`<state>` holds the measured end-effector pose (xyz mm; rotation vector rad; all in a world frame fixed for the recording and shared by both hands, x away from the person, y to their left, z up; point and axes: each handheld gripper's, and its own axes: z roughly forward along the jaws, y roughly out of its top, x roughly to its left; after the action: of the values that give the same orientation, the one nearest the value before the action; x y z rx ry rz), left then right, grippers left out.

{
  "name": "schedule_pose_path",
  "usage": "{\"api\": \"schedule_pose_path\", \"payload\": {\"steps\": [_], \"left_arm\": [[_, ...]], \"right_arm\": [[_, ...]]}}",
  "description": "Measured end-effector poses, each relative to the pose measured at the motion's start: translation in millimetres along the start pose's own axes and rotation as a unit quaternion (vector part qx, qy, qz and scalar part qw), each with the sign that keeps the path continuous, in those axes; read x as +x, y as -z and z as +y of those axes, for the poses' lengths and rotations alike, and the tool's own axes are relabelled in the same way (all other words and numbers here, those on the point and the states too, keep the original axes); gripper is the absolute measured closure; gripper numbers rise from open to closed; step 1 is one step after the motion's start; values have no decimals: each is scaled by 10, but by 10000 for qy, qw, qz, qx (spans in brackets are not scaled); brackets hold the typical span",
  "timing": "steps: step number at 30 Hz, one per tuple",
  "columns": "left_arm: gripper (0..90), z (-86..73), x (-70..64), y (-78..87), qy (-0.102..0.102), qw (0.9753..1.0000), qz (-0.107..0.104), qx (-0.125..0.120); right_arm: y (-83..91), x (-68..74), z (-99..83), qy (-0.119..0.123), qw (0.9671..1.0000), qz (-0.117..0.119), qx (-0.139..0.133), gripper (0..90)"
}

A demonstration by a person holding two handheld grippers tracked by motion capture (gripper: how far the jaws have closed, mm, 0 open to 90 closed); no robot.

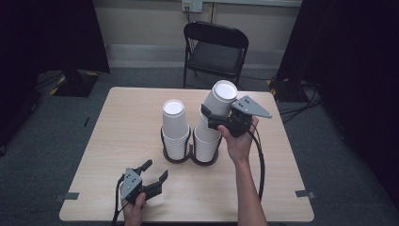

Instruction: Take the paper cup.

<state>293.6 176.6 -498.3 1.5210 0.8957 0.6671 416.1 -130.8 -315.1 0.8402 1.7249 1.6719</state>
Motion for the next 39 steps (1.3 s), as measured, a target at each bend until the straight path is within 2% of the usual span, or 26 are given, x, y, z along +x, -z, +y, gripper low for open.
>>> {"api": "schedule_pose_path", "payload": {"steps": [7,14,19,23,25,26,30,33,34,37,39], "left_arm": [[226,4,12,-7,-1,10000,-58,32],[220,1,6,-2,-41,9999,-157,16],[211,7,-5,-15,-126,9998,-128,85],[212,6,-15,-12,-217,9996,-138,74],[213,7,-7,-16,-165,9997,-179,90],[225,13,22,-27,19,9998,-142,139],[236,13,40,-41,134,9997,-168,109],[234,14,24,-59,87,9997,-202,86],[232,16,14,-70,59,9995,-279,96],[223,17,3,-78,71,9995,-276,113],[235,19,8,-87,95,9993,-347,131]], "right_arm": [[124,-28,59,43,9999,-71,-87,140],[307,-58,109,-70,9998,-132,-126,140],[448,-68,103,-150,9996,-198,-102,142],[583,-93,36,-255,9992,-293,-44,144],[606,-100,14,-294,9990,-334,-30,144],[653,-113,-35,-366,9987,-351,-23,145],[740,-111,-119,-440,9984,-356,14,145],[790,-103,-158,-477,9982,-370,4,146],[841,-91,-198,-507,9980,-376,3,146],[878,-80,-254,-589,9977,-346,19,146],[901,-62,-324,-665,9972,-337,55,146]]}}
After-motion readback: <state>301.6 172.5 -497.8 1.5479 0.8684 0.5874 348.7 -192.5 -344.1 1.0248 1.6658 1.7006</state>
